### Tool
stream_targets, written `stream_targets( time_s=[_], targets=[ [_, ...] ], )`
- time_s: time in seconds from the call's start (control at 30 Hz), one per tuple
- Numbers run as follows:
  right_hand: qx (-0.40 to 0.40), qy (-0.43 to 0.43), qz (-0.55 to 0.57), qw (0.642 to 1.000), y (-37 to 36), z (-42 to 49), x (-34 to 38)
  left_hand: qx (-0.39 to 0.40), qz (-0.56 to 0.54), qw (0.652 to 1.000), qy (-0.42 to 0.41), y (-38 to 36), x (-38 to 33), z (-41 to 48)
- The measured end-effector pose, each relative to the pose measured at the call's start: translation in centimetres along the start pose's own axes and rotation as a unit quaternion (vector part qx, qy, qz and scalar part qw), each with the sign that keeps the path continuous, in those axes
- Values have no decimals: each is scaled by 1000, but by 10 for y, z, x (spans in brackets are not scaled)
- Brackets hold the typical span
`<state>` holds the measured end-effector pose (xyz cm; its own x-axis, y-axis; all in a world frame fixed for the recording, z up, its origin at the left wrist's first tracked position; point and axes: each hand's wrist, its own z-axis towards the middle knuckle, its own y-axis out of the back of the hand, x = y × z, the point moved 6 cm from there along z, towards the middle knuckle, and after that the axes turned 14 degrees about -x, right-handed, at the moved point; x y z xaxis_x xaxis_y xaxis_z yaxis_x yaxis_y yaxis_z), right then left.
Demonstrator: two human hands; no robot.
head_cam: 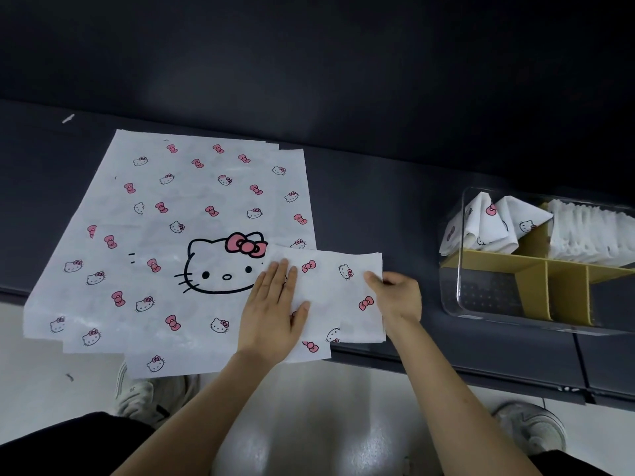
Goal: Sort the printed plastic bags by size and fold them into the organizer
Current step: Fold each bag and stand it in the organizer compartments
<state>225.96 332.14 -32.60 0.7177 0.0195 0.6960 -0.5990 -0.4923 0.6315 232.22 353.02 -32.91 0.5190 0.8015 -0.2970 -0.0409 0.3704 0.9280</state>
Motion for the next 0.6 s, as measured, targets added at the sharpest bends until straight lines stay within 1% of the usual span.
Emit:
stream_targets(
  time_s=[0.2,0.27,0.3,0.33,0.37,0.4,0.43,0.47,0.5,0.57,0.6],
  targets=[
    [-11,5,-25,1000,4,-2,5,10,10,1000,1,-3,3,-4],
    [-14,34,-34,999,5,-6,10,10,16,1000,-4,-3,2,-4],
    [-40,75,-62,994,8,-11,16,9,18,1000,-8,-3,2,-4],
    [-99,147,-112,978,14,-15,22,6,19,1000,-12,-3,1,-4],
    [-170,245,-164,940,19,-25,30,6,19,1000,-14,-3,1,-3],
    [-202,333,-201,899,16,-38,33,6,21,1000,-15,-3,1,-3],
    [-193,407,-220,865,7,-53,33,5,22,1000,-15,-3,1,-3],
    [-162,463,-234,840,-7,-66,26,3,20,1000,-14,-3,1,-3],
    [-114,492,-251,825,-21,-75,16,0,17,1000,-14,-3,2,-3],
    [-24,498,-289,818,-37,-86,-4,-5,17,1000,-13,-4,2,-3],
    [-11,496,-303,814,-39,-84,-13,-6,20,1000,-11,-4,3,-3]
  ],
)
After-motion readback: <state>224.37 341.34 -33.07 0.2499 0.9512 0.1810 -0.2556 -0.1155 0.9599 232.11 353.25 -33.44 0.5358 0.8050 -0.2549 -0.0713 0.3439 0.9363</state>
